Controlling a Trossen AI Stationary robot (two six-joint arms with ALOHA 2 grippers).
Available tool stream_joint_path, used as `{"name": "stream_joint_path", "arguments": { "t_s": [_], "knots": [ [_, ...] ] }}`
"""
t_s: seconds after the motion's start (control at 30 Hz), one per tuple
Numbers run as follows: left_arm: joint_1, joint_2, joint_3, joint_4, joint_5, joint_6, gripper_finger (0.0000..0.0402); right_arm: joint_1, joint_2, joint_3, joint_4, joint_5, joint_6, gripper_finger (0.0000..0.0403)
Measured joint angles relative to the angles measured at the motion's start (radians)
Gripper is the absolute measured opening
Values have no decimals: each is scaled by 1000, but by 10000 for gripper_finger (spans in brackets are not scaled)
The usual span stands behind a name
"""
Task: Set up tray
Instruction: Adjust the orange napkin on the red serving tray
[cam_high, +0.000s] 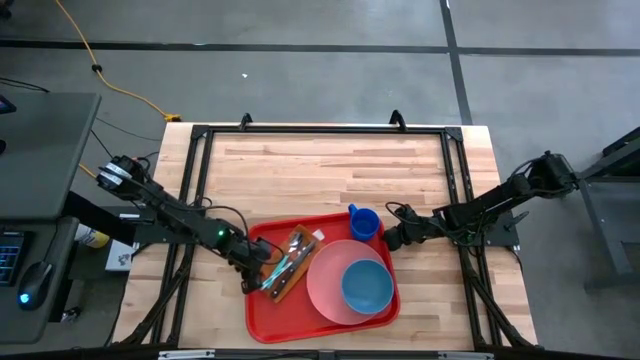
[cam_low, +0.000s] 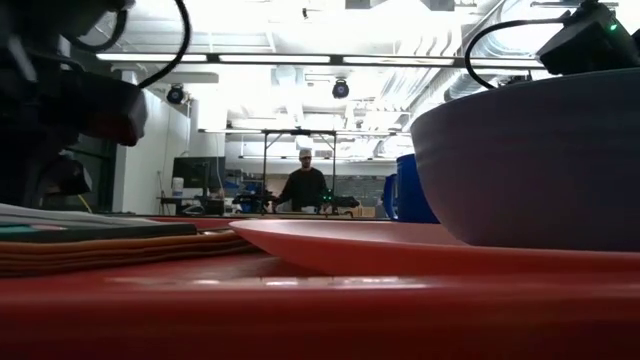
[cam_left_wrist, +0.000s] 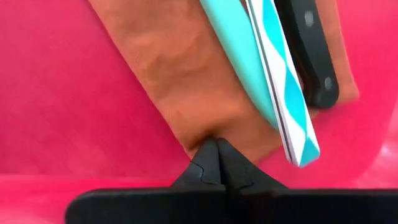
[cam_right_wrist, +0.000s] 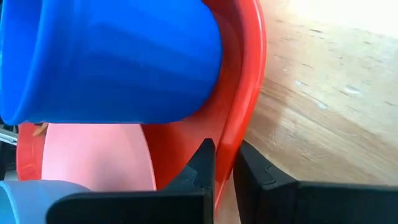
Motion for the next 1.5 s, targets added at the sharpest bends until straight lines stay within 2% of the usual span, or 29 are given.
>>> {"name": "stream_joint_path", "arguments": {
  "t_s": [0.2, 0.57, 0.73, 1.07, 1.13, 1.23, 1.3, 1.37, 1.43, 1.5],
  "knots": [
    [7, 2, 21, 17, -13, -12, 11, 0, 0, 0, 0, 1, 0, 12],
    [7, 0, 28, -116, 176, -31, 11, 0, 0, 1, 6, 6, -20, 12],
    [8, 0, 30, -86, 193, -25, 13, 0, 0, 0, 0, 3, -24, 12],
    [8, -9, 201, -387, 38, 98, 33, 0, 0, -1, -4, 1, -28, 12],
    [8, -9, 247, -438, -36, 142, 34, 0, 0, -1, -3, 0, -31, 12],
    [8, -9, 307, -490, -249, 220, 34, 0, 0, -1, -2, 0, -33, 12],
    [9, -9, 340, -485, -386, 316, 30, 0, 0, -1, -1, 0, -33, 12],
    [16, -9, 362, -450, -481, 487, 20, 0, 0, -1, -1, 0, -34, 12],
    [26, -9, 368, -366, -507, 706, 11, 0, 0, -1, -1, 0, -34, 12],
    [52, -9, 369, -314, -475, 904, 12, 0, 0, -1, 0, 0, -34, 12]
  ]
}}
